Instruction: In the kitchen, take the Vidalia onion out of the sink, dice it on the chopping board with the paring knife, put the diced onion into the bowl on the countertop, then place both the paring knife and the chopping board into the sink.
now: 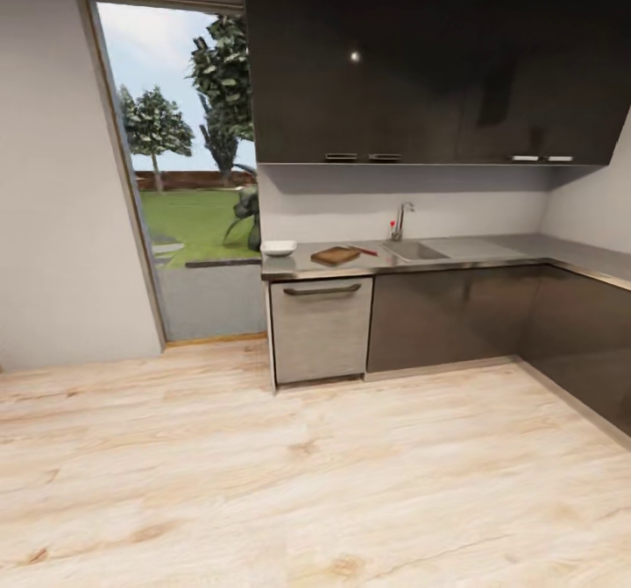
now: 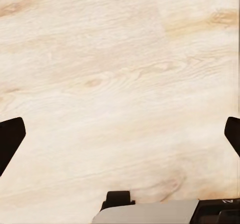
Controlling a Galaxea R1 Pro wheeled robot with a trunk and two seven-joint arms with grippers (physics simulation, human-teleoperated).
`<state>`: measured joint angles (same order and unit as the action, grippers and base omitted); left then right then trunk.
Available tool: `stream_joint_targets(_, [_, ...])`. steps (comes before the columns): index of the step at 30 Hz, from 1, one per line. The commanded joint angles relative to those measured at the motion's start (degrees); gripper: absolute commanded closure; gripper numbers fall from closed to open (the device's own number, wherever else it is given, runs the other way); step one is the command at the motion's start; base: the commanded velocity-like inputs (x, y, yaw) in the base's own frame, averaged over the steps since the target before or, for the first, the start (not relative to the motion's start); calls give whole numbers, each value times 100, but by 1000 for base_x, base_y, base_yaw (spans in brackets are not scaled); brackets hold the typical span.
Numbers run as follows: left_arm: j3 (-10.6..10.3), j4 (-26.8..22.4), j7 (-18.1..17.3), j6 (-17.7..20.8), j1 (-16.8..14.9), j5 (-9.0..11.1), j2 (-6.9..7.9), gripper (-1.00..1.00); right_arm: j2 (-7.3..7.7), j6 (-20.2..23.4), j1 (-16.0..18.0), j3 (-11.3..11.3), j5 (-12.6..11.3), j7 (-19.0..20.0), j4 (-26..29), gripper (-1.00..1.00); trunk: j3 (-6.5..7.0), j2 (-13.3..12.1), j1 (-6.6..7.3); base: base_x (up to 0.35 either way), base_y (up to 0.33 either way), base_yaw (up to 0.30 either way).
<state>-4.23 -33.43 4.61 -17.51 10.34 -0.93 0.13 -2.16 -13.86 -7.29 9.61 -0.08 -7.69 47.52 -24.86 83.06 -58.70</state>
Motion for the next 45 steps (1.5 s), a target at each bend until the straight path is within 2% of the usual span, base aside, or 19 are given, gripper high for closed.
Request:
stream_joint_targets(1, [-25,-3,48,-6,2,-14,-12,-100,4,-6,-1,18,-1,-40,3,-100,-4,2,-3,223,-263,137])
stream_joint_targets(45, [-25,15,48,-15,1,-21,-39,-100,-3,-3,-1,23,-1,-40,-23,-100,-4,2,-3,223,-263,89])
